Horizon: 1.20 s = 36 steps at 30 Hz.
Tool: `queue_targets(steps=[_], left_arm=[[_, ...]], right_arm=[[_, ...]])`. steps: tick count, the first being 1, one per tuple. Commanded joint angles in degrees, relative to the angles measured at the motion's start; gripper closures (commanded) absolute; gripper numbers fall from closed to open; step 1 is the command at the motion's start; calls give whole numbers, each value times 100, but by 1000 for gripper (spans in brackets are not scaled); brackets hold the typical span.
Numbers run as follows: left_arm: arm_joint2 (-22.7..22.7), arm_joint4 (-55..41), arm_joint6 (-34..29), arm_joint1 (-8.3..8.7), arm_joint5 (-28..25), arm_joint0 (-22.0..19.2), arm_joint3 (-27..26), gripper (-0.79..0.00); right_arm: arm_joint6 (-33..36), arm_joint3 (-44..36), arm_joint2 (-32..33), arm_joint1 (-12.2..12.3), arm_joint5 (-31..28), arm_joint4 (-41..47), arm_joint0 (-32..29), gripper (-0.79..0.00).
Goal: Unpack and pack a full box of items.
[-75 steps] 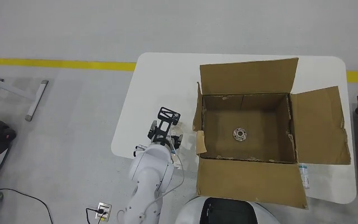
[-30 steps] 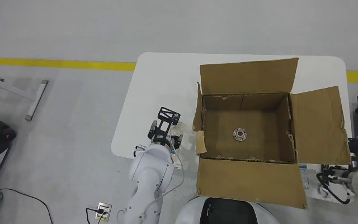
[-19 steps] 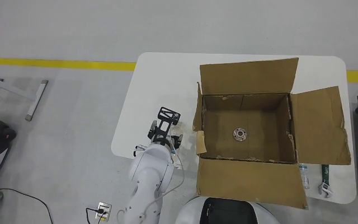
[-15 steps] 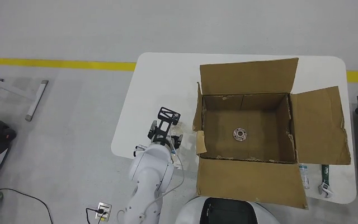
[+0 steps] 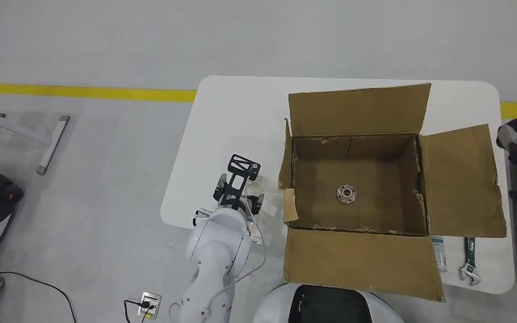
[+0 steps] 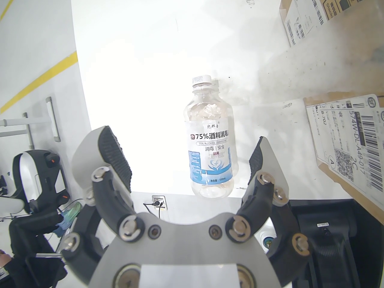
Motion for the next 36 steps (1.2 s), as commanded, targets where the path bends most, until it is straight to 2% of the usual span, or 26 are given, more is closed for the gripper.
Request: queue_targets(steps=[1, 7, 12, 16, 17, 18, 20, 23, 36], left_arm=[[0, 0, 0, 0, 0, 0, 0, -785], [0, 0, 0, 0, 0, 0, 0, -785], [0, 0, 0, 0, 0, 0, 0, -785], [0, 0, 0, 0, 0, 0, 0, -785], [0, 0, 0, 0, 0, 0, 0, -785], [0, 0, 0, 0, 0, 0, 0, -785], [0, 0, 0, 0, 0, 0, 0, -785], [0, 0, 0, 0, 0, 0, 0, -785], [0, 0, 0, 0, 0, 0, 0, -785]], right_arm=[[122, 0, -760, 36, 197, -413, 215, 0], [503, 0, -2789, 63, 887, -1999, 691, 0], [1772, 0, -4422, 24, 1703, -3720, 987, 0], [2545, 356, -5175, -37, 1987, -4513, 1216, -9], [2564, 505, -5327, -66, 1969, -4578, 1336, -62], [2570, 737, -5429, -99, 1964, -4575, 1407, -123], [2618, 1092, -5553, -166, 1916, -4630, 1577, -148], [2634, 1509, -5697, -269, 1900, -4683, 1759, -271], [2634, 2649, -5938, -605, 1899, -4665, 2297, -360]])
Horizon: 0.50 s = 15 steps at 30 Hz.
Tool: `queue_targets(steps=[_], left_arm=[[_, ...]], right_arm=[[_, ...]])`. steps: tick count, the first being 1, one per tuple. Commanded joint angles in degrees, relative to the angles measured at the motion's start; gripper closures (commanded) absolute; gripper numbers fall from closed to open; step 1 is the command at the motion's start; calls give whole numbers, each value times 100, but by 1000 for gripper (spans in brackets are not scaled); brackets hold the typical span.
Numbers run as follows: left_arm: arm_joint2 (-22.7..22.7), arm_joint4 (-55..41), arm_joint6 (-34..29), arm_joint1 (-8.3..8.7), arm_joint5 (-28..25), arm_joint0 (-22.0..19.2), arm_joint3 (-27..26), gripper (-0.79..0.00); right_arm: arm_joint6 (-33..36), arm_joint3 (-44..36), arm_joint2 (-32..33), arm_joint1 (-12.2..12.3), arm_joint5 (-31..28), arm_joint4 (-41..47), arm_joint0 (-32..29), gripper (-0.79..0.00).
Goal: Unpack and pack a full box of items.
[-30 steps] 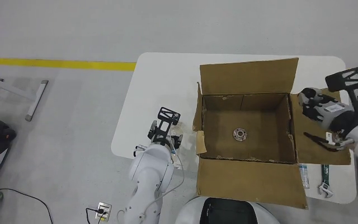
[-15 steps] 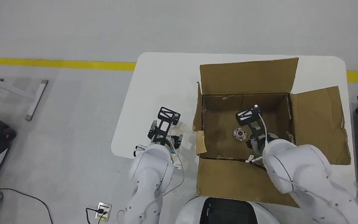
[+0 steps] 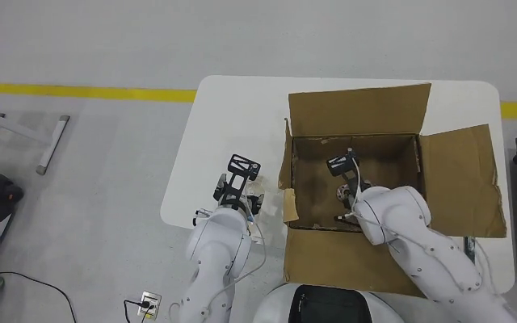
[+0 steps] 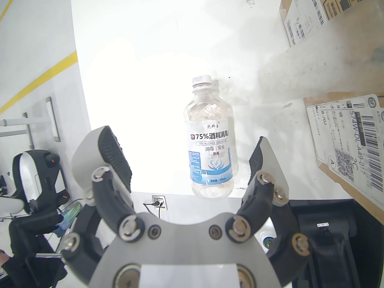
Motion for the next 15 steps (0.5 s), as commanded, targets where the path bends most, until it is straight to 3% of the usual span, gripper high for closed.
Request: queue_targets(steps=[1, 15], left_arm=[[0, 0, 0, 0, 0, 0, 0, -785], [0, 0, 0, 0, 0, 0, 0, -785]], right_arm=[[0, 127, -31, -36, 0, 2, 74, -366], [0, 881, -281, -239, -1, -62, 462, -366]])
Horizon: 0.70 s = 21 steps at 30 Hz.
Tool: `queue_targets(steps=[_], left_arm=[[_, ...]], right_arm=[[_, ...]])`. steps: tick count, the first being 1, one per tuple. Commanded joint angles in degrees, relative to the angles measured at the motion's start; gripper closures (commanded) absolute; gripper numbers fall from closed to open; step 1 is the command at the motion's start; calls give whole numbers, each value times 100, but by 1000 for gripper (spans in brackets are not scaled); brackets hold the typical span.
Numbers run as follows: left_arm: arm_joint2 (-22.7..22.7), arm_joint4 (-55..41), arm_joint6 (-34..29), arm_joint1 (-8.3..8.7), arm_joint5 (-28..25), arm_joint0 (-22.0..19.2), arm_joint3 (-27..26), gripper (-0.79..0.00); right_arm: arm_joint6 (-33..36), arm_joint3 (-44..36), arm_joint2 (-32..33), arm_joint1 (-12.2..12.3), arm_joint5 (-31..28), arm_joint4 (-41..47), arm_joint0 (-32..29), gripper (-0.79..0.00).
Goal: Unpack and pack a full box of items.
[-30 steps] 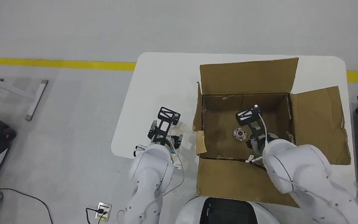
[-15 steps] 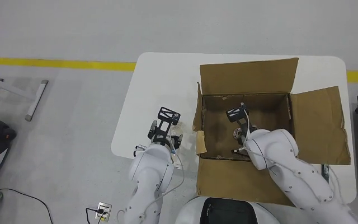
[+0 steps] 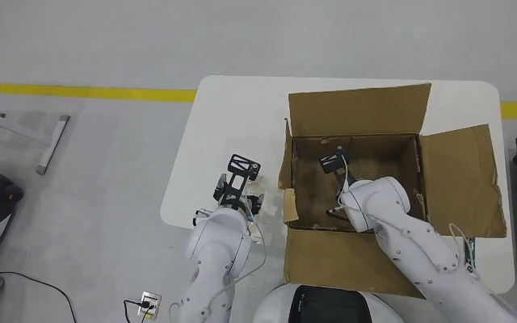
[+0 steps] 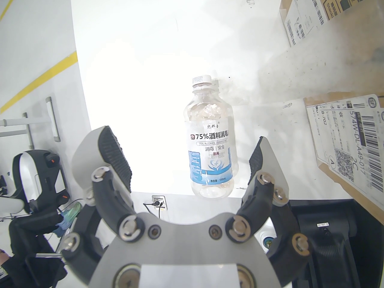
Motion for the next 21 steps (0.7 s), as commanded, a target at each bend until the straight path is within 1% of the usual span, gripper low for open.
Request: queue_targets(steps=[1, 7, 17, 19, 21], left_arm=[[0, 0, 0, 0, 0, 0, 0, -785], [0, 0, 0, 0, 0, 0, 0, -785], [0, 0, 0, 0, 0, 0, 0, -785], [0, 0, 0, 0, 0, 0, 0, -785], [0, 0, 0, 0, 0, 0, 0, -785]], right_arm=[[0, 72, -10, -19, 0, -9, 27, -363], [0, 232, -49, -76, -9, -22, 94, -345], [0, 431, -37, -148, -87, -56, 158, -286], [0, 459, -27, -161, -95, -60, 163, -252], [0, 481, -23, -173, -117, -69, 170, -151]])
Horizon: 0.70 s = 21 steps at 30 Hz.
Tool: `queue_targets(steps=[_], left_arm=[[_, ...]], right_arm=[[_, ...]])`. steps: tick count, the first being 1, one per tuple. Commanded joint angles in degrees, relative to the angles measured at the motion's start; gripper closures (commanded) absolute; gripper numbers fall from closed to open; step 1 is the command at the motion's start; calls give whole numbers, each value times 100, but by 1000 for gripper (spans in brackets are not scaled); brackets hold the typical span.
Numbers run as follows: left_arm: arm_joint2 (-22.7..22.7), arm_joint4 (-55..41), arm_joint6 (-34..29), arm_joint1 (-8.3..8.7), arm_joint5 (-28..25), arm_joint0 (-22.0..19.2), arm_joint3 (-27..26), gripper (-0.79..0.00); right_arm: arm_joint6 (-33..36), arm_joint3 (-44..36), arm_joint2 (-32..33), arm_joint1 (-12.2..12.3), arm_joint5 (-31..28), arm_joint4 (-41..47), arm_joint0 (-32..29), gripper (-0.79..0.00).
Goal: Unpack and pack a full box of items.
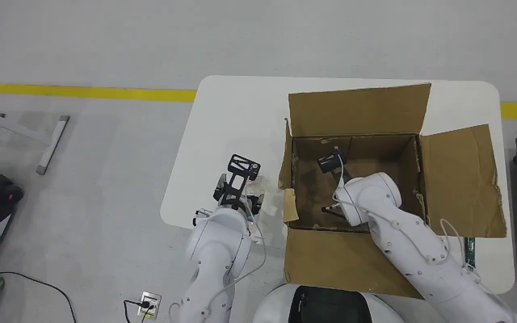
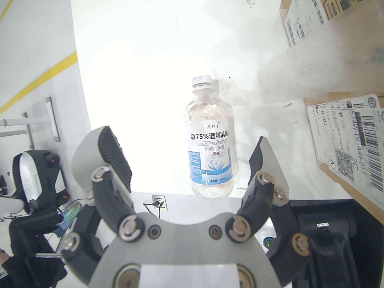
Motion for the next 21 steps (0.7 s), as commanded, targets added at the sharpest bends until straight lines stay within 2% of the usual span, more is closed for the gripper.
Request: queue_targets(steps=[1, 2, 13, 17, 21], left_arm=[[0, 0, 0, 0, 0, 0, 0, -785], [0, 0, 0, 0, 0, 0, 0, -785], [0, 0, 0, 0, 0, 0, 0, -785], [0, 0, 0, 0, 0, 0, 0, -785], [0, 0, 0, 0, 0, 0, 0, -785]], right_arm=[[0, 18, 14, -10, -6, -9, 5, -71], [0, 27, 24, -16, -11, -10, 5, 0], [0, -360, 294, -32, -88, -54, -139, 0], [0, -847, 472, -24, -102, -9, -292, 0], [0, -1820, 776, 4, -147, 127, -568, 0]])
